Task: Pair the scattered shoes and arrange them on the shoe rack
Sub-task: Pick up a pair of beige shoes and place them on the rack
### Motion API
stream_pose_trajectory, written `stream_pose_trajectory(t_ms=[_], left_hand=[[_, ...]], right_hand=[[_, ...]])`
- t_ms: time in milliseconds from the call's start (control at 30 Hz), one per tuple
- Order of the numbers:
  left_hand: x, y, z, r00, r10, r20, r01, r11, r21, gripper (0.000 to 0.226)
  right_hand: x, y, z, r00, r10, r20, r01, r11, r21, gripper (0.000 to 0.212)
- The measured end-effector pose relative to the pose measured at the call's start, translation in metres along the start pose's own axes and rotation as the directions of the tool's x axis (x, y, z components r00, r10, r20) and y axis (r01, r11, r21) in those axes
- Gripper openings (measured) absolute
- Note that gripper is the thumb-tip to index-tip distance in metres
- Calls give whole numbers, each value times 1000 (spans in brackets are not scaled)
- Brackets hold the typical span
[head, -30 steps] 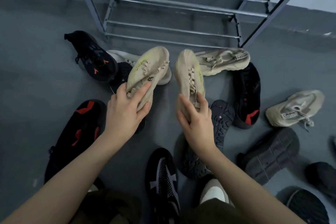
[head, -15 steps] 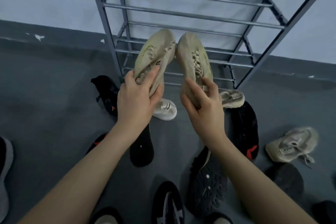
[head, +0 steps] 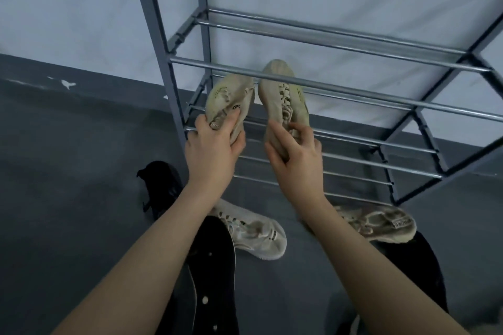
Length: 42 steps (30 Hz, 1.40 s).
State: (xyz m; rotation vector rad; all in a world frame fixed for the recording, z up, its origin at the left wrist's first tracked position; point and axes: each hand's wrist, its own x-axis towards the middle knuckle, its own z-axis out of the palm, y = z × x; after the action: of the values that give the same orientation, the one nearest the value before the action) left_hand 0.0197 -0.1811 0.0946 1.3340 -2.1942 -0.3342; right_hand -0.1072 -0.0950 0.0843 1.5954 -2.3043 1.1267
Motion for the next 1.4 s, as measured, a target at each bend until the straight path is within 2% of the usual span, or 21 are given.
stream_pose_trajectory(t_ms=[167,300,400,500,567,633,767,933,1167,1267,1400], left_hand=[[33,-20,33,1000,21,-13,-20,999,44,46],[38,-30,48,1000,12,-2,-12,999,43,43],[41,-32,41,997,38,60,-35,998,-57,48],[41,-41,27,974,110,198,-52,959,-279,55],[37,-47,21,964,156,217,-92,956,-279,56],[33,-49,19,970,155,189,-99,956,-277,54],[32,-47,22,993,109,41,-83,909,-408,44],[32,-46,30,995,96,8,-82,884,-460,47],[35,-48,33,995,97,-10,-92,897,-432,41],[32,-49,35,989,148,-26,-146,903,-404,40],[33,-52,31,982,179,65,-149,935,-322,49]], right_hand=[[23,13,46,999,33,36,-34,999,25,41],[30,14,63,999,48,-6,-48,999,24,37],[30,14,58,1000,16,23,-17,999,40,42],[23,19,47,990,7,141,-24,992,125,52],[21,24,46,988,-8,154,-9,994,109,51],[21,23,48,991,-14,133,0,995,102,47],[23,14,57,997,-4,73,-5,992,125,43],[21,8,67,999,-14,50,10,997,79,40],[18,10,69,999,-32,14,31,996,79,41],[17,9,72,1000,-16,-14,17,999,34,36],[17,6,75,999,-33,-18,33,999,-40,34]])
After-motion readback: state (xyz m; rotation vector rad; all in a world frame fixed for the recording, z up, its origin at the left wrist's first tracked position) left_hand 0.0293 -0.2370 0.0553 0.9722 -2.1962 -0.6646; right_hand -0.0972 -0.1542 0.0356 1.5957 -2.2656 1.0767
